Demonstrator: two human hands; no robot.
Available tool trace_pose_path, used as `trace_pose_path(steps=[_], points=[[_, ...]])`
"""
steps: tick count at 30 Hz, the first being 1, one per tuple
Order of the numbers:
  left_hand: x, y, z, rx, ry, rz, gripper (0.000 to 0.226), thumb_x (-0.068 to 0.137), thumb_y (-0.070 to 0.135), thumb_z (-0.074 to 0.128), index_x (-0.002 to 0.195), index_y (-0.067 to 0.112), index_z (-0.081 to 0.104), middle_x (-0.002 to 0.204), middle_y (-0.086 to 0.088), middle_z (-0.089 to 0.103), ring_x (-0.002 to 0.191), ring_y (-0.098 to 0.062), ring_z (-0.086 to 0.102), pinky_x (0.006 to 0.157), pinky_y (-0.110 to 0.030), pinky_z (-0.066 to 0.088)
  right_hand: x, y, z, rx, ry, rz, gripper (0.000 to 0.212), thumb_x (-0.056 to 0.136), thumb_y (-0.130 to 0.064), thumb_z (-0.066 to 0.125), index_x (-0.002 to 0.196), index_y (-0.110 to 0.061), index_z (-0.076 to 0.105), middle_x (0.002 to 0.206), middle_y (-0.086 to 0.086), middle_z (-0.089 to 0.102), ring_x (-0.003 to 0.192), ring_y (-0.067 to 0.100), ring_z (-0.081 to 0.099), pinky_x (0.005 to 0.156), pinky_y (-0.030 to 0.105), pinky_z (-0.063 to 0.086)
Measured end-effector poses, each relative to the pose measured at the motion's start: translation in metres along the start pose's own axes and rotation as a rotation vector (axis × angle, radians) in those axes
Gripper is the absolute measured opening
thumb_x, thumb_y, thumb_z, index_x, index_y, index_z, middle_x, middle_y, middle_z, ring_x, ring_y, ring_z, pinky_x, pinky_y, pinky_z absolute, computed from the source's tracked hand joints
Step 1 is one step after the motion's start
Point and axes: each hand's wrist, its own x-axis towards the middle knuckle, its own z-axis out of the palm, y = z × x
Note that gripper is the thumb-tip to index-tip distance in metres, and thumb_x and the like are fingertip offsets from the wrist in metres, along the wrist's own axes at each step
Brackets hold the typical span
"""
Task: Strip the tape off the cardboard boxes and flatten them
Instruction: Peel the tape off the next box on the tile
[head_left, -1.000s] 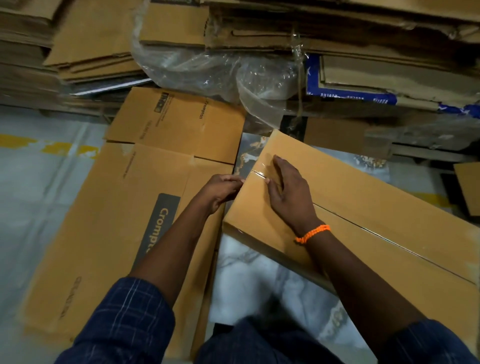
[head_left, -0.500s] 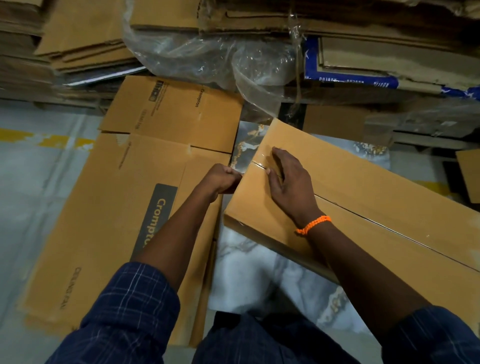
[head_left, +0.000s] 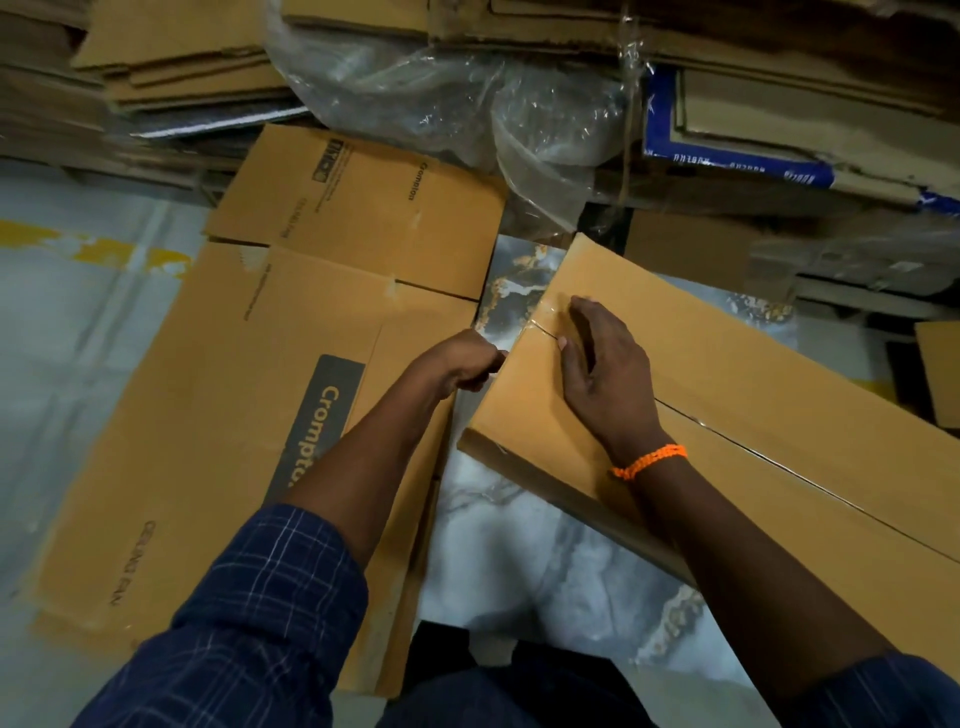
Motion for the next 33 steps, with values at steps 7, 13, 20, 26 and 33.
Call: trace_pose_path(steps=[7, 13, 20, 26, 33], points=[[-0.016, 0.007, -0.005, -0.396, -0.106, 0.067, 0.024, 0.106, 0.016, 0.043, 0.085, 0.014, 0.054, 0.072, 0.0, 0.047, 0.061, -0.013, 0.044, 0.06, -0.026, 0.039, 0.0, 0.0, 0.0, 0.029, 0.01, 0.004, 0.047, 0.102, -0.026, 0.054, 0.145, -0.01, 0.047, 0.146, 0.009, 0.053, 0.136, 0.02, 0.047, 0.114, 0.024, 0.032], [-0.063, 0.064, -0.016, -0.395, -0.156, 0.407, 0.023, 0.108, 0.013, 0.041, 0.088, 0.018, 0.053, 0.078, 0.003, 0.052, 0.07, -0.008, 0.051, 0.075, -0.025, 0.047, -0.002, -0.001, -0.007, 0.104, 0.005, -0.008, 0.057, 0.099, -0.036, 0.06, 0.145, -0.007, 0.046, 0.145, 0.01, 0.054, 0.133, 0.021, 0.049, 0.112, 0.029, 0.038], [-0.116, 0.101, 0.015, 0.023, -0.153, 0.696, 0.014, 0.108, 0.019, 0.046, 0.105, 0.011, 0.057, 0.093, -0.006, 0.053, 0.089, -0.015, 0.052, 0.084, -0.028, 0.048, 0.005, -0.002, -0.006, 0.251, 0.036, -0.026, 0.057, 0.087, -0.055, 0.072, 0.13, -0.019, 0.062, 0.116, 0.001, 0.06, 0.11, 0.017, 0.051, 0.093, 0.039, 0.048], [-0.103, 0.099, 0.0, -0.429, 0.255, 0.609, 0.011, 0.104, 0.018, 0.055, 0.095, 0.016, 0.06, 0.08, 0.004, 0.056, 0.078, -0.011, 0.055, 0.08, -0.035, 0.055, 0.02, -0.03, 0.007, -0.134, 0.012, 0.081, 0.08, 0.07, -0.086, 0.054, 0.111, -0.018, 0.061, 0.1, 0.007, 0.056, 0.095, 0.027, 0.046, 0.087, 0.044, 0.044], [-0.074, 0.016, 0.008, -0.43, 0.128, -0.026, 0.053, 0.098, 0.064, 0.046, 0.11, 0.018, 0.071, 0.111, -0.007, 0.073, 0.099, -0.022, 0.067, 0.083, -0.037, 0.051, 0.051, -0.052, 0.007, -0.262, -0.269, 0.066, 0.107, 0.067, -0.075, 0.067, 0.152, -0.023, 0.028, 0.139, 0.019, 0.033, 0.126, 0.041, 0.038, 0.108, 0.063, 0.03]])
